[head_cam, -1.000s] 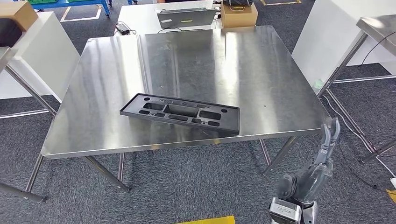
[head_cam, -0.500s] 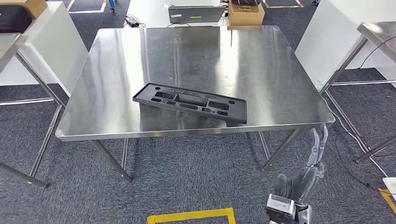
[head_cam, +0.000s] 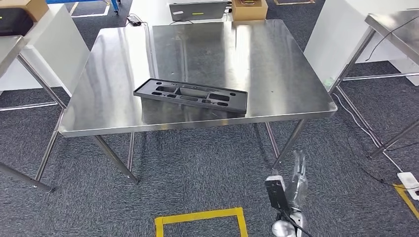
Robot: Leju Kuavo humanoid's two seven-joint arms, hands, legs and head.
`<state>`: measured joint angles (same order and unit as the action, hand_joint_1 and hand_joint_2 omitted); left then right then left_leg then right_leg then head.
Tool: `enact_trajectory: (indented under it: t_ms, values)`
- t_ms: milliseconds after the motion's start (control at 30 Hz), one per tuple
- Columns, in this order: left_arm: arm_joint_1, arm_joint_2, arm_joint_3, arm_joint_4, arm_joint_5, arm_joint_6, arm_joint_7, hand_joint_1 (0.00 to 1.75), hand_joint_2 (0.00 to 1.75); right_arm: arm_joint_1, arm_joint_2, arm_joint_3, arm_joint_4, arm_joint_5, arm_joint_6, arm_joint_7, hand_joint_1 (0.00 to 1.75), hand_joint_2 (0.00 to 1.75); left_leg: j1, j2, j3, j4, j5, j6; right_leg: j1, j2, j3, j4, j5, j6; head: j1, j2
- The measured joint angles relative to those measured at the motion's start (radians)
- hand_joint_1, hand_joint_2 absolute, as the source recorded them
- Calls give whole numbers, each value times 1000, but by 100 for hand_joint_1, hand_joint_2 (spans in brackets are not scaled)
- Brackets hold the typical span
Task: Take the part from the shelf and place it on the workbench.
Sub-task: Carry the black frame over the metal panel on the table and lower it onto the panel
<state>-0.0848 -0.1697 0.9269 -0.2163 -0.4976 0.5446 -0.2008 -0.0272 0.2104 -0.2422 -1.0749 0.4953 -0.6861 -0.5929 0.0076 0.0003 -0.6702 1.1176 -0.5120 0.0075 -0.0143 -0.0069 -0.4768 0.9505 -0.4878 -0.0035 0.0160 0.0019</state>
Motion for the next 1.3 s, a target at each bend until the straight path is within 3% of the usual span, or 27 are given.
enact_trajectory:
  t_ms: [33, 67, 100, 133, 200, 267, 300, 400, 467, 533, 567, 600, 633, 667, 733, 767, 833, 900, 933, 967, 1033, 1067, 1100, 1167, 1233, 1300]
  values:
    - [0, -1, 3, 0, -2, 0, 0, 0, 0, -25, -6, -25, 102, 13, -2, 18, 0, 0, 1, -1, -18, 67, -45, -5, 1, -3, -10, 1, 10, -2, -1, 0]
    - [0, -2, 6, 0, -4, 0, 0, 0, 0, -43, -12, -47, 188, 23, -2, 28, 0, 0, 3, -1, -30, 126, -70, -9, 2, -5, -21, 3, 19, -1, -1, 0]
    - [0, -2, 9, 0, -5, 0, 0, 0, 0, -58, -17, -65, 260, 29, -3, 32, 0, 0, 5, -1, -30, 159, -68, -12, 2, -8, -34, 6, 28, 1, -1, 0]
    - [1, -2, 12, 0, -5, 0, 0, 0, 0, -71, -21, -80, 320, 32, -4, 33, 0, 0, 6, -1, -12, 158, -48, -13, 2, -9, -47, 11, 35, 4, -1, 0]
    - [1, -1, 15, -1, -6, 0, 0, 0, 0, -97, -27, -102, 413, 55, -5, 56, 0, 0, 10, -2, 76, 51, -1, -11, 0, -9, -73, 24, 45, 12, -1, 0]
    - [0, -1, 18, -3, -7, 1, 0, 0, 0, -116, -32, -128, 481, 132, -5, 151, 0, 0, 8, -5, 161, -78, 3, -4, 2, -9, -89, 35, 52, 24, 0, 0]
    - [-1, -1, 19, -4, -8, 1, 0, 0, 0, -123, -34, -143, 515, 184, -4, 222, 0, 0, 5, -7, 181, -112, -3, 0, 3, -9, -93, 38, 57, 31, 1, 0]
    - [0, -2, 28, -4, -11, 5, 8, 0, 0, -128, -42, -175, 632, 317, 35, 450, 0, 0, 0, -6, 173, -129, 10, 23, 4, -9, -105, 42, 65, 51, 2, 0]
    - [-1, -2, 35, -4, -15, 8, 21, 0, 0, -112, -47, -178, 692, 374, 93, 577, 0, 0, 1, -1, 155, -136, 31, 45, 4, -5, -134, 98, 14, 47, 4, 0]
    - [-1, -3, 38, -4, -22, 10, 35, 0, 0, -94, -48, -178, 736, 406, 158, 667, 0, 0, -2, 1, 130, -136, 51, 56, 2, 0, -180, 225, -70, 35, 6, 0]
    - [-1, -2, 39, -4, -27, 11, 42, 0, 0, -86, -48, -177, 755, 416, 185, 696, 0, 0, -3, 2, 117, -136, 60, 57, 2, 1, -197, 290, -101, 35, 6, 0]
    - [-1, -2, 40, -4, -31, 11, 46, 0, 0, -78, -48, -176, 770, 426, 204, 714, 0, 0, -4, 3, 104, -135, 70, 57, 1, 1, -200, 329, -112, 41, 7, 0]
    - [-1, -2, 40, -4, -33, 11, 49, 0, 0, -72, -48, -175, 782, 433, 216, 724, 0, 0, -5, 4, 91, -135, 80, 55, 1, 2, -184, 332, -104, 50, 7, 0]
    - [-1, -2, 40, -4, -35, 11, 51, 0, 0, -69, -48, -173, 792, 439, 223, 731, 0, 0, -5, 5, 78, -134, 90, 52, 1, 2, -148, 295, -84, 60, 7, 0]
    - [-1, -2, 40, -4, -39, 11, 55, 0, 0, -70, -49, -171, 805, 448, 236, 741, 0, 0, -7, 6, 57, -131, 108, 44, 1, 2, -36, 141, -49, 70, 7, 0]
    - [-1, -2, 40, -4, -44, 11, 57, 0, 0, -73, -49, -169, 809, 453, 245, 744, 0, 0, -8, 7, 50, -129, 117, 39, 3, 3, 10, 70, -45, 66, 6, 0]
    - [-2, -1, 40, -4, -59, 10, 60, 0, 0, -76, -50, -164, 817, 462, 267, 749, 0, 0, -9, 8, 43, -128, 134, 28, 10, 6, 46, -1, -50, 53, 5, 0]
    - [-1, 0, 38, -4, -75, 9, 62, 0, 0, -76, -52, -160, 824, 468, 287, 750, 0, 0, -6, 7, 38, -126, 141, 16, 6, 5, 32, -1, -40, 38, 4, 0]
    - [-1, 2, 37, -4, -82, 8, 62, 0, 0, -78, -52, -157, 827, 474, 298, 750, 0, 0, -4, 5, 33, -115, 124, 10, 2, 4, 25, 0, -32, 28, 3, 0]
    - [0, 4, 36, -4, -87, 7, 63, 0, 0, -79, -53, -154, 829, 480, 306, 750, 0, 0, -1, 3, 25, -92, 91, 4, -3, 2, 19, -1, -23, 16, 2, 0]
    - [0, 6, 34, -4, -97, 3, 65, 0, 0, -82, -53, -146, 831, 491, 318, 750, 0, 0, 4, 2, 3, 15, -21, -8, -3, 0, -2, -1, -3, 0, 0, 0]
    - [0, 7, 33, -4, -100, 1, 66, 0, 0, -82, -54, -144, 832, 495, 320, 750, 0, 0, 6, 1, -5, 76, -64, -13, -1, -2, -13, 0, 7, -3, -1, 0]
    - [-1, 8, 31, -4, -104, -1, 68, 0, 0, -83, -55, -142, 833, 500, 321, 750, 0, 0, 7, 1, -7, 129, -87, -17, 1, -3, -26, 2, 17, -3, -1, 0]
    - [-1, 11, 30, -4, -108, -3, 69, 0, 0, -84, -56, -136, 834, 513, 322, 751, 0, 0, 12, 2, 25, 145, -48, -20, 2, -4, -55, 11, 37, 2, -2, 0]
    - [-3, 13, 28, -5, -110, -4, 69, 0, 0, -87, -56, -129, 835, 522, 322, 752, 0, 0, 15, 0, 111, 45, 0, -18, 1, -3, -87, 27, 51, 11, -2, 0]
    - [-5, 14, 27, -5, -111, -3, 69, 0, 0, -90, -56, -125, 835, 527, 321, 753, 0, 0, 12, -5, 192, -79, -10, -13, 3, -3, -107, 40, 63, 24, -1, 0]
